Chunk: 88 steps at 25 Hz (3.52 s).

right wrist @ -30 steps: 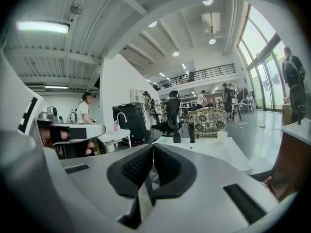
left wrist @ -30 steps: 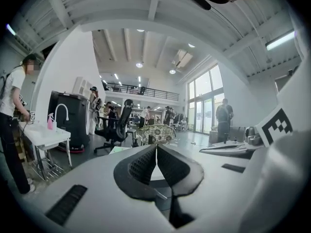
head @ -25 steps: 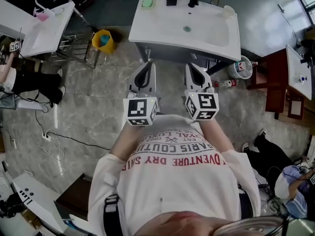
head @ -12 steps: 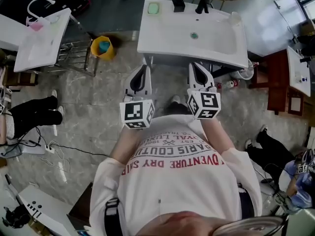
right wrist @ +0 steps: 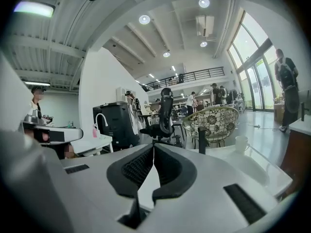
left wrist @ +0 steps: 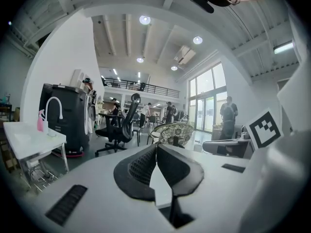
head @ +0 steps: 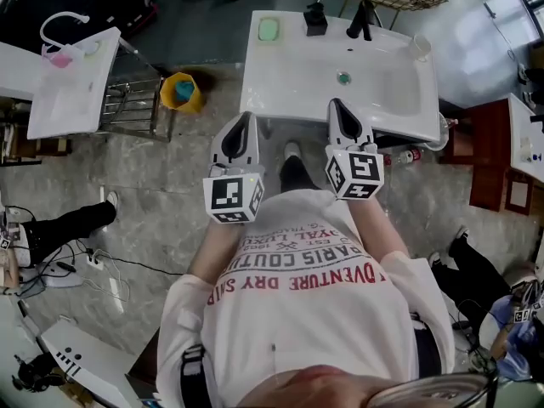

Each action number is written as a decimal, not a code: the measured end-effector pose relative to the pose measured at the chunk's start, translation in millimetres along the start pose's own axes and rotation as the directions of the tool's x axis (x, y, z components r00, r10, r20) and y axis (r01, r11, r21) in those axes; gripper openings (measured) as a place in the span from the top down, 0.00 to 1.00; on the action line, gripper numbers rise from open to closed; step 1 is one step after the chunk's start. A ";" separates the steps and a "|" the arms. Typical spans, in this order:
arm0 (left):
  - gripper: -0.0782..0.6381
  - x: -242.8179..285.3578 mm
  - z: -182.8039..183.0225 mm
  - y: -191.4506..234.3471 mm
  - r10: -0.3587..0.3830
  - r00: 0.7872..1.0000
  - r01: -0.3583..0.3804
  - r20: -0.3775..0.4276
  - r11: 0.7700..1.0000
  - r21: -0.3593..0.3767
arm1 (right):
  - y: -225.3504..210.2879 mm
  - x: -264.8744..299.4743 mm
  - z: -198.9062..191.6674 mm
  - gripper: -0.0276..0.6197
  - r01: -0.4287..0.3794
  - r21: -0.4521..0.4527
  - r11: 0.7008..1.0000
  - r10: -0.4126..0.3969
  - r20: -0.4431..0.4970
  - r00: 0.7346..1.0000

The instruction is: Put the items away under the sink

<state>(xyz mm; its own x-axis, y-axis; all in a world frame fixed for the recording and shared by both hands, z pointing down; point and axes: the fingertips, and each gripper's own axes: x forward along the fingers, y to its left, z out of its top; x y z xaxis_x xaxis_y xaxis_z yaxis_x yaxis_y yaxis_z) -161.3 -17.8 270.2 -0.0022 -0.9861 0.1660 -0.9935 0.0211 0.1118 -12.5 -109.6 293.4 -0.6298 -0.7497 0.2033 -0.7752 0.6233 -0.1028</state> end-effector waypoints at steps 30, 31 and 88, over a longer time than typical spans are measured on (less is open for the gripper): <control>0.85 293.0 -51.4 63.6 -0.015 0.980 0.005 -0.200 0.999 -0.053 | -113.0 273.6 -50.1 0.57 0.002 0.039 0.999 0.005 -0.174 0.985; 0.85 295.3 -54.6 65.2 -0.024 0.978 0.013 -0.209 0.998 -0.054 | -111.9 280.3 -57.0 0.56 0.006 0.058 0.998 0.005 -0.193 0.981; 0.85 274.0 -67.6 63.3 -0.305 0.914 0.307 -0.266 0.951 -0.038 | -75.8 260.6 -56.7 0.37 0.134 -0.056 0.989 -0.143 -0.226 0.964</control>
<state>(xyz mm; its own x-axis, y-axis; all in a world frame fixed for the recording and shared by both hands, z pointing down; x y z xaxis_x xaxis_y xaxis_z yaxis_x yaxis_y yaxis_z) -217.1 -275.5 389.1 0.3315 -0.8641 0.3786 -0.9413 -0.2760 0.1941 -115.1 -339.5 409.4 -0.4849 -0.7611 0.4307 -0.8484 0.5290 -0.0204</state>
